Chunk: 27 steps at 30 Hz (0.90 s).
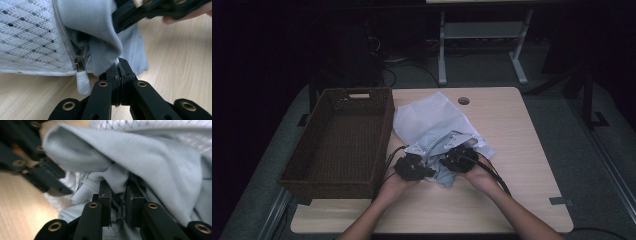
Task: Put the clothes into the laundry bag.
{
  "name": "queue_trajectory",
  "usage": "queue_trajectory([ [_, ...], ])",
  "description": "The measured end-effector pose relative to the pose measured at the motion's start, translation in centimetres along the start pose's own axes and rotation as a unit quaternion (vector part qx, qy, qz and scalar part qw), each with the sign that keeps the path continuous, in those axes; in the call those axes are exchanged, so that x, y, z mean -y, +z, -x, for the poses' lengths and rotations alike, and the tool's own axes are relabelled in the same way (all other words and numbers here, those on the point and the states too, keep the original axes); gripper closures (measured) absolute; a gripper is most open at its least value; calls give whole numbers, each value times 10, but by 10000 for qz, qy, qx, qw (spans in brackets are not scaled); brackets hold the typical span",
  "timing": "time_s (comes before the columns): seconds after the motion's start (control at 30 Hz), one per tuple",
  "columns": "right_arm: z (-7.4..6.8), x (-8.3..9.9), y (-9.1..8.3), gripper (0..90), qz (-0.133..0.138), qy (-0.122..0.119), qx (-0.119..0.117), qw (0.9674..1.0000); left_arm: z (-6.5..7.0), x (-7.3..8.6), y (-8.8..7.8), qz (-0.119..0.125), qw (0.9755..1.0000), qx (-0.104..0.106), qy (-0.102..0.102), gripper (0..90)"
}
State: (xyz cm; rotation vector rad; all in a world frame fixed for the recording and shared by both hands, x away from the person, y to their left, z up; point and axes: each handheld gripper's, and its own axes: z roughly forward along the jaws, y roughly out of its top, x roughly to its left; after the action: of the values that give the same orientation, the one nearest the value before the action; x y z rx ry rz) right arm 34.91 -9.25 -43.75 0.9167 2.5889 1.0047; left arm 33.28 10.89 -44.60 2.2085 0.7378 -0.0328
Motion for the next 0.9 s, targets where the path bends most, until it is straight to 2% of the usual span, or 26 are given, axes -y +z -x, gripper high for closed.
queue_trajectory([
  [0.1, 5, -2, 11, 768, -21, 141, 34, 9999, 3, -1, 0, -31, 9999, -10, 100, 887],
  [0.23, 13, -8, 19, 770, 222, 411, 238, 9986, 6, 0, 6, -230, 9995, 108, 177, 891],
  [0.33, 20, -14, 24, 770, 345, 589, 360, 9970, 11, 0, 12, -407, 9985, 126, 331, 891],
  [0.4, 21, -18, 28, 770, 390, 627, 411, 9964, 12, 0, 14, -493, 9977, 150, 435, 891],
  [0.53, 21, -24, 37, 769, 472, 578, 464, 9961, 12, 2, 13, -521, 9977, 168, 392, 890],
  [0.63, 22, -24, 36, 748, 508, 525, 384, 9966, 8, 3, 9, -459, 9983, 194, 311, 889],
  [0.67, 21, -23, 33, 728, 519, 432, 333, 9972, 7, 3, 9, -455, 9983, 191, 302, 888],
  [0.73, 20, -21, 26, 666, 525, 269, 262, 9979, 6, 4, 9, -442, 9985, 195, 274, 887],
  [0.83, 22, -15, 11, 539, 573, 194, 76, 9981, 6, 3, 9, -432, 9985, 171, 276, 886],
  [0.9, 24, -12, -3, 490, 655, 188, -128, 9976, 7, 3, 8, -410, 9987, 148, 278, 885],
])
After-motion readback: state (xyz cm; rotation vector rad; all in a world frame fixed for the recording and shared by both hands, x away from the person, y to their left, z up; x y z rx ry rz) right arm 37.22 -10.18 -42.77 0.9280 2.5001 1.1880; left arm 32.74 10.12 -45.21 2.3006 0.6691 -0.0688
